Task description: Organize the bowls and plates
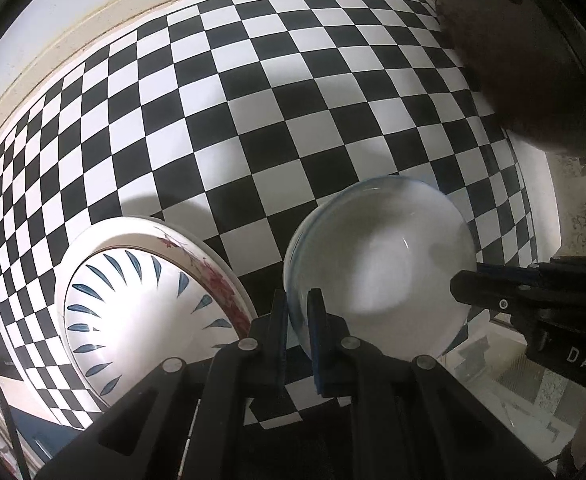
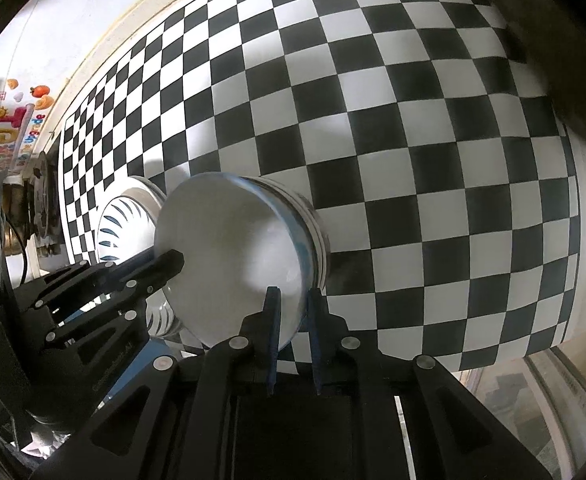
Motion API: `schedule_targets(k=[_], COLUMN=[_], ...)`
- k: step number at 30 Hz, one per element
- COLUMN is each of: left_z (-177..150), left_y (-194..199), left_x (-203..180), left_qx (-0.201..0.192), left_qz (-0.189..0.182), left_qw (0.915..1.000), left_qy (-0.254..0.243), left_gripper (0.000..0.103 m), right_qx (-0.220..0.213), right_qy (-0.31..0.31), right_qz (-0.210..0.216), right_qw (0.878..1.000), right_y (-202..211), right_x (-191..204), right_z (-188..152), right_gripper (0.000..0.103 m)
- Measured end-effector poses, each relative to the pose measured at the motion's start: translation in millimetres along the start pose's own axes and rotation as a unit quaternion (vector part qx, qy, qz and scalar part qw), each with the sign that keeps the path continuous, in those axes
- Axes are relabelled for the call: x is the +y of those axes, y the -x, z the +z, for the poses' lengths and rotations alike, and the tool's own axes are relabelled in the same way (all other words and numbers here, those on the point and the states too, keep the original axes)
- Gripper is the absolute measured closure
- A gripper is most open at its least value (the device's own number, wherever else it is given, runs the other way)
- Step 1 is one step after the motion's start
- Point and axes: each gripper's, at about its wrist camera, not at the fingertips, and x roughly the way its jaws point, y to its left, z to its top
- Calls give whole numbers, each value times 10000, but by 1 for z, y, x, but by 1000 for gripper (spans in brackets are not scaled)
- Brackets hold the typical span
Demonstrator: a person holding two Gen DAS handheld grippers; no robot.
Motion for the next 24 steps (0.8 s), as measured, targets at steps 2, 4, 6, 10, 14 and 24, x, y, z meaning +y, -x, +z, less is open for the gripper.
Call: schedule_targets(k=[2, 4, 6, 10, 14, 24], left_z=[0, -1, -3, -8, -16, -47], left_y=[1, 2, 5, 18, 43, 115], left_x=[0, 0, 1, 2, 1, -3], left_qx=[-4, -13, -36, -118, -307, -780], left_qz=[-11, -12, -7, -82, -170, -326], left_qw=[10000, 10000, 10000, 9999, 9994, 9964], left_qy=[12, 16, 11, 53, 72, -56], left_gripper=[94, 94, 94, 94, 94, 94], right_qx=[1, -5, -30, -151, -416, -1141], right_qy=[19, 27, 40, 32, 116, 234], right_qz=[-19, -67, -121, -184, -273, -241], right_qw=[10000, 10000, 9999, 9997, 9987, 9929], right_y=[-1, -2, -2, 3, 21, 85], right_x=[0, 0, 2, 3, 9, 31], right_z=[0, -1, -2, -8, -20, -77], right_gripper=[87, 87, 87, 87, 87, 87])
